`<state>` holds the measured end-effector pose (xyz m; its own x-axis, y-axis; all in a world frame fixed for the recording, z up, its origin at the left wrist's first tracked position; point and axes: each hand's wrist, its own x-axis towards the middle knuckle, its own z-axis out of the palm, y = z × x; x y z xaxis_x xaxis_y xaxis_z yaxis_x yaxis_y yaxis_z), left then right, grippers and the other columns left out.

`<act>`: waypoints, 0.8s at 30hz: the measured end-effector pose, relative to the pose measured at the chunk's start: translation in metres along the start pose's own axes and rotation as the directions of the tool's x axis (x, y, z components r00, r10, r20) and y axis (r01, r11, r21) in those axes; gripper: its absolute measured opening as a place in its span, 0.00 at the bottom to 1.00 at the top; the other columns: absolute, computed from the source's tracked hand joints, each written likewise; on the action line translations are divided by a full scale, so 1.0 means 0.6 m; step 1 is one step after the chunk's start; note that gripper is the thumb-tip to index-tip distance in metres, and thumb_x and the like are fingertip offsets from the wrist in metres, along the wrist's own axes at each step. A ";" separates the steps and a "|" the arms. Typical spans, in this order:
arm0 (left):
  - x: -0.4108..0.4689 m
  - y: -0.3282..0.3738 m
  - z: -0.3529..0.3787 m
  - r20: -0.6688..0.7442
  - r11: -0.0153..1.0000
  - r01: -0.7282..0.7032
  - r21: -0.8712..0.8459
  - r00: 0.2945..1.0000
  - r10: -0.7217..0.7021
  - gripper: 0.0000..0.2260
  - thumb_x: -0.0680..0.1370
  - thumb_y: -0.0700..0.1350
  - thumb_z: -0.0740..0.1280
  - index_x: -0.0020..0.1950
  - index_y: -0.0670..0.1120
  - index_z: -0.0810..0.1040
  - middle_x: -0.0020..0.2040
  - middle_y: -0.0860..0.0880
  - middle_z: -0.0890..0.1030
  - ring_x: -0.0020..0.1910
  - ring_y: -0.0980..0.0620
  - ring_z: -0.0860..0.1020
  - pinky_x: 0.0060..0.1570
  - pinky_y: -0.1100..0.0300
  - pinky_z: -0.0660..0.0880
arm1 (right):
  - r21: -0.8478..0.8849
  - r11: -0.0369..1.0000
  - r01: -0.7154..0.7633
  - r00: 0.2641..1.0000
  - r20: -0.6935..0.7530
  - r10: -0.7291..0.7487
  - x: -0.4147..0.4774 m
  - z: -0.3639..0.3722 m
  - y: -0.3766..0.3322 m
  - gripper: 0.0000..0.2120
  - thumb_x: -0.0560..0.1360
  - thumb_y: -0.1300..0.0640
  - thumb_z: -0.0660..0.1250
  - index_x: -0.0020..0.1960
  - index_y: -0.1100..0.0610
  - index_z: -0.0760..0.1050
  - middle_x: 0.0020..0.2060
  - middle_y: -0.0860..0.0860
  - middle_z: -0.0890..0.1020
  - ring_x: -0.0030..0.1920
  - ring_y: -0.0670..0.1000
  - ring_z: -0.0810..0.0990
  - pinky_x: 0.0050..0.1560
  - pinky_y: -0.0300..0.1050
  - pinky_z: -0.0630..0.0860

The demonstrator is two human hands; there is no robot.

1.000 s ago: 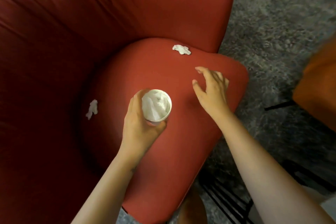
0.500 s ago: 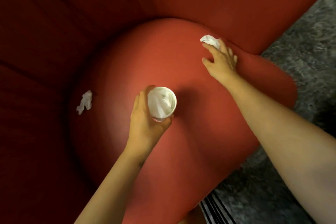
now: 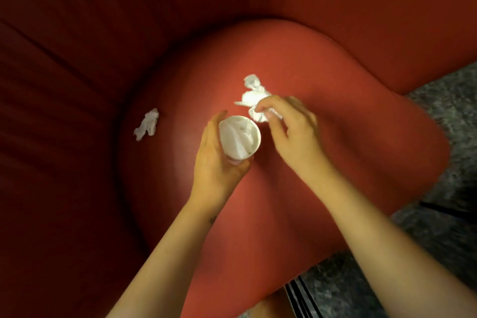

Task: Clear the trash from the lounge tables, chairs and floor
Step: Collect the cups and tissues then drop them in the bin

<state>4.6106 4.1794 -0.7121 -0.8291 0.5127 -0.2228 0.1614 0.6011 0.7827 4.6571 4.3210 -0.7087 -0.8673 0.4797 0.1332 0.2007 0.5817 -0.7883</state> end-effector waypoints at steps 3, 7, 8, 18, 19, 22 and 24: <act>-0.002 0.007 -0.019 -0.041 0.998 0.007 -0.056 0.999 -0.009 0.31 0.65 0.44 0.78 0.60 0.57 0.64 0.51 0.59 0.75 0.48 0.64 0.76 0.41 0.75 0.69 | -0.092 0.992 0.081 0.990 0.121 -0.070 -0.016 0.019 -0.037 0.10 0.66 0.71 0.66 0.47 0.63 0.76 0.32 0.53 0.78 0.35 0.53 0.75 0.42 0.42 0.64; -0.006 0.004 -0.048 -0.083 0.998 0.012 -0.070 0.996 -0.018 0.28 0.66 0.46 0.76 0.58 0.60 0.65 0.50 0.60 0.75 0.49 0.60 0.77 0.42 0.72 0.71 | -0.171 0.970 0.174 0.963 0.236 -0.131 -0.025 0.038 -0.063 0.03 0.70 0.60 0.68 0.42 0.58 0.80 0.35 0.49 0.81 0.41 0.54 0.79 0.46 0.44 0.62; -0.009 -0.001 -0.057 -0.089 0.999 0.013 -0.053 0.996 -0.017 0.28 0.67 0.46 0.76 0.60 0.58 0.65 0.50 0.61 0.75 0.50 0.60 0.76 0.43 0.72 0.71 | -0.196 0.964 0.179 0.950 0.290 -0.117 -0.028 0.045 -0.073 0.07 0.73 0.56 0.64 0.42 0.56 0.81 0.38 0.46 0.82 0.45 0.53 0.79 0.49 0.44 0.60; -0.029 -0.080 -0.136 -0.233 0.998 0.046 0.050 0.972 -0.033 0.21 0.67 0.46 0.75 0.58 0.47 0.76 0.55 0.56 0.72 0.49 0.69 0.71 0.47 0.79 0.65 | -0.162 0.943 0.292 0.860 0.476 -0.185 0.004 0.130 -0.145 0.21 0.76 0.49 0.51 0.43 0.54 0.82 0.47 0.44 0.82 0.57 0.51 0.73 0.56 0.46 0.53; -0.029 -0.091 -0.141 -0.266 0.996 0.086 0.031 0.961 -0.075 0.22 0.65 0.45 0.76 0.57 0.46 0.77 0.54 0.55 0.72 0.47 0.69 0.71 0.47 0.81 0.64 | -0.104 0.953 0.285 0.897 0.379 -0.227 0.012 0.140 -0.145 0.19 0.75 0.50 0.54 0.42 0.55 0.83 0.46 0.44 0.83 0.55 0.52 0.75 0.55 0.45 0.54; -0.033 -0.124 -0.155 -0.350 0.977 0.215 0.002 0.915 -0.201 0.22 0.62 0.41 0.78 0.54 0.45 0.78 0.54 0.52 0.74 0.46 0.67 0.69 0.45 0.83 0.62 | -0.027 0.978 0.208 0.954 0.225 -0.196 0.044 0.182 -0.144 0.16 0.76 0.53 0.56 0.46 0.54 0.83 0.47 0.45 0.83 0.53 0.49 0.74 0.52 0.44 0.57; -0.041 -0.145 -0.162 -0.376 0.971 0.237 -0.021 0.898 -0.227 0.21 0.62 0.41 0.78 0.52 0.47 0.78 0.52 0.54 0.73 0.46 0.66 0.70 0.45 0.83 0.63 | -0.121 0.981 0.151 0.960 0.255 -0.116 0.064 0.224 -0.134 0.13 0.77 0.55 0.59 0.54 0.53 0.80 0.51 0.46 0.82 0.56 0.50 0.74 0.51 0.43 0.57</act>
<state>4.5650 4.0547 -0.7184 -0.9827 0.0937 -0.1598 -0.0510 0.6926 0.7195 4.5467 4.2043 -0.7210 -0.9719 0.2257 0.0665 0.1212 0.7226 -0.6805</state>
